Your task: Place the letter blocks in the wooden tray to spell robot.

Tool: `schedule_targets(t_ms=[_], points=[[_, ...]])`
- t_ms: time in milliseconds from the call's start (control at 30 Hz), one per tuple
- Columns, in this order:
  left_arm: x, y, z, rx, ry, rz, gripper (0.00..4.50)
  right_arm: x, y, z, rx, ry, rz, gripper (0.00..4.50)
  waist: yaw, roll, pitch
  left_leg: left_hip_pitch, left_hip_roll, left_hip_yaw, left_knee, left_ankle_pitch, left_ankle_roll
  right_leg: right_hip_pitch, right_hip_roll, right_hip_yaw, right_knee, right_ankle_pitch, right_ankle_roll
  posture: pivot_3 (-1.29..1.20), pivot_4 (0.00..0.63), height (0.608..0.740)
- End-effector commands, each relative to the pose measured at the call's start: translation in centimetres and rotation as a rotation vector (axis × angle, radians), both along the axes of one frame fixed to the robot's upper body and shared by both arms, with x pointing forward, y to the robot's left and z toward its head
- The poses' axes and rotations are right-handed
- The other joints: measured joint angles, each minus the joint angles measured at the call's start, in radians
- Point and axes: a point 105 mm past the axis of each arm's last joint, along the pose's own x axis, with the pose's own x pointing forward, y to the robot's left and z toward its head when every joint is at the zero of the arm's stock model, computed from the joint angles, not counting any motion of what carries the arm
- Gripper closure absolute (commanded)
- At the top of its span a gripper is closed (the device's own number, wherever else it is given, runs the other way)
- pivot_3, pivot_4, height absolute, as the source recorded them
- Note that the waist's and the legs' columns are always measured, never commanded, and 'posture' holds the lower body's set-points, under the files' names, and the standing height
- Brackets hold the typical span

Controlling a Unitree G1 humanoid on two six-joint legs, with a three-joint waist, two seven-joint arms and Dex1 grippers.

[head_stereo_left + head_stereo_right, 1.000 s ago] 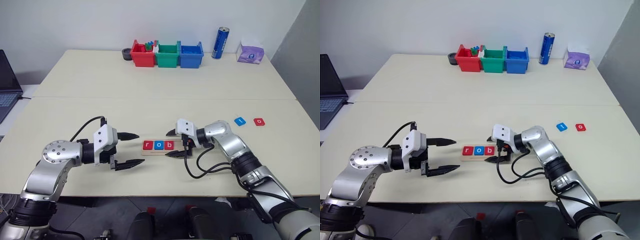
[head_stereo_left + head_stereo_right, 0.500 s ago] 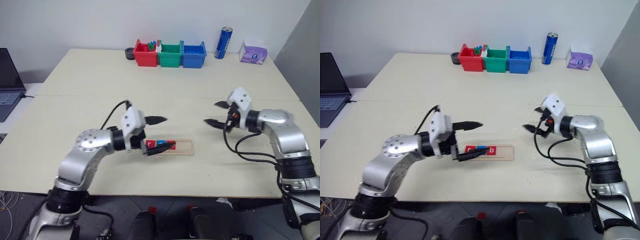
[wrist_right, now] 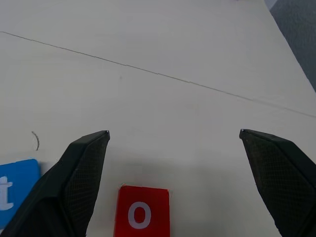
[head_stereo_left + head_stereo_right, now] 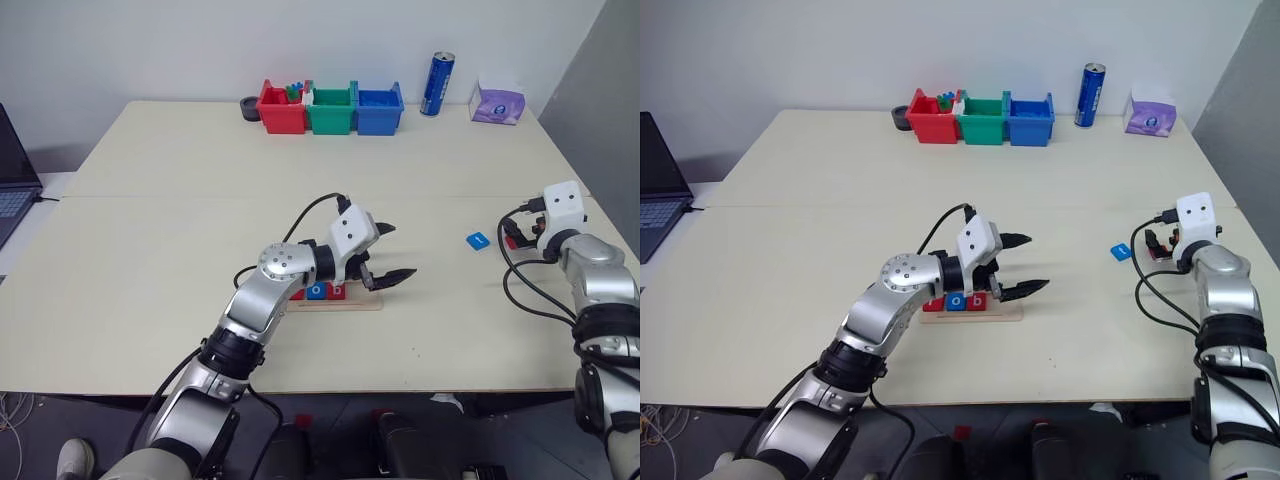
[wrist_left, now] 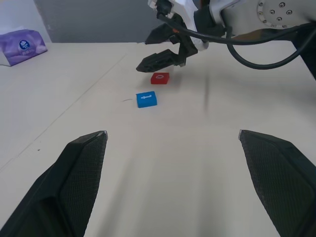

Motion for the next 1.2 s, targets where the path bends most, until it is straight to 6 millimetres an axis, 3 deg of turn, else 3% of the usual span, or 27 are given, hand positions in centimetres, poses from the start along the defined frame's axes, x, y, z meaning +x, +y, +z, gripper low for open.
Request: schedule_targets(t_ms=[33, 400, 767, 867, 1100, 1200], points=[[-0.5, -1.2, 1.3, -0.021, -0.044, -0.028, 0.00, 0.4, -0.3, 0.6, 0.049, -0.022, -0.021, 0.02, 0.003, 0.000, 0.000, -0.001, 0.000, 0.000, 0.000, 0.000, 0.000, 0.000, 0.000, 0.000, 0.000, 0.000, 0.000, 0.00, 0.150, 0.740], [-1.3, -1.5, 1.3, -0.017, -0.015, -0.059, 0.00, -1.0, -1.6, -1.6, 0.136, 0.066, -0.106, 0.02, 0.005, 0.001, -0.001, -0.002, 0.000, -0.002, 0.000, 0.000, 0.000, 0.000, -0.002, 0.000, -0.001, 0.000, 0.000, 0.00, 0.150, 0.740], [-1.7, -1.9, 1.9, -0.044, -0.013, -0.118, 0.00, -2.5, -0.8, -3.5, 0.296, 0.144, -0.130, 0.02, 0.005, 0.001, -0.001, -0.002, -0.001, -0.003, 0.000, 0.000, 0.000, 0.000, -0.001, 0.000, 0.000, 0.000, 0.000, 0.00, 0.150, 0.740], [-1.8, -1.9, 1.9, -0.046, -0.014, -0.123, 0.00, -2.6, -0.6, -3.6, 0.313, 0.144, -0.134, 0.63, 0.005, 0.001, -0.001, -0.002, 0.000, -0.003, 0.000, 0.000, 0.000, 0.000, -0.001, 0.000, 0.000, 0.000, 0.000, 0.00, 0.150, 0.740], [-1.7, -1.7, 2.0, -0.051, -0.014, -0.124, 0.00, -2.9, 0.0, -3.7, 0.318, 0.149, -0.123, 3.04, 0.005, 0.001, -0.001, -0.002, -0.001, -0.003, 0.000, 0.000, 0.000, 0.000, -0.001, 0.000, 0.000, 0.000, 0.000, 0.00, 0.150, 0.740], [-2.0, -1.5, 2.0, -0.056, -0.011, -0.126, 0.00, -3.5, 0.6, -3.8, 0.319, 0.167, -0.125, 3.05, 0.005, 0.001, -0.001, -0.002, 0.000, -0.003, 0.000, 0.000, 0.000, 0.000, -0.001, 0.000, 0.000, 0.000, 0.000, 0.00, 0.150, 0.740]])
